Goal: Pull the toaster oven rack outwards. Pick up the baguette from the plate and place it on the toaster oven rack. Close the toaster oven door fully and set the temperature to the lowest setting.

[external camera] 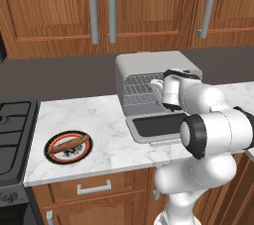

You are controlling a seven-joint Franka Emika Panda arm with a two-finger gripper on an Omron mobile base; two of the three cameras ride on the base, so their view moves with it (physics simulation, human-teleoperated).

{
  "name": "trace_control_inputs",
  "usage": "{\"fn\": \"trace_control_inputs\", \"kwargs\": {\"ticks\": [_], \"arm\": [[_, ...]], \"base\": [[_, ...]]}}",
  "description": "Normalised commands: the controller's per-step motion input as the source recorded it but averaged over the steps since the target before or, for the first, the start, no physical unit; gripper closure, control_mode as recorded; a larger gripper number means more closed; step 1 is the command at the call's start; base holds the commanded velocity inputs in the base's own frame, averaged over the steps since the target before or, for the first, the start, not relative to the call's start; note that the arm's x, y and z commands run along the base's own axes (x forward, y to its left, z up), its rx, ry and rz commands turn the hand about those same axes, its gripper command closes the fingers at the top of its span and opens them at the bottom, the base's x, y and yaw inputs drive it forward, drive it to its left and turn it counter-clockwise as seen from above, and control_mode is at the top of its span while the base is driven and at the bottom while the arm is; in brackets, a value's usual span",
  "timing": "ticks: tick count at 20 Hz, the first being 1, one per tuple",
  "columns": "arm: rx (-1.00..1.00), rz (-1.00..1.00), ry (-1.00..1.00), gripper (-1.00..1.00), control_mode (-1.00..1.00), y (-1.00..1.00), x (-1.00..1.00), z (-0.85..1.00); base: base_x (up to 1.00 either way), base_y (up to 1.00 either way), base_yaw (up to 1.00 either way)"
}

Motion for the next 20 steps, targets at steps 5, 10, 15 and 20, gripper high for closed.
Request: {"fn": "trace_control_inputs", "kwargs": {"ticks": [5,10,15,20], "arm": [[0.0,0.0,0.0,-1.0,-1.0,0.0,0.22,-0.03],[0.0,0.0,0.0,-1.0,-1.0,0.0,0.2,-0.05],[0.0,0.0,0.0,-1.0,-1.0,0.0,0.19,-0.12],[0.0,0.0,0.0,-1.0,-1.0,0.0,0.17,-0.23]], "base": [[0.0,0.0,0.0],[0.0,0.0,0.0],[0.0,0.0,0.0],[0.0,0.0,0.0]]}}
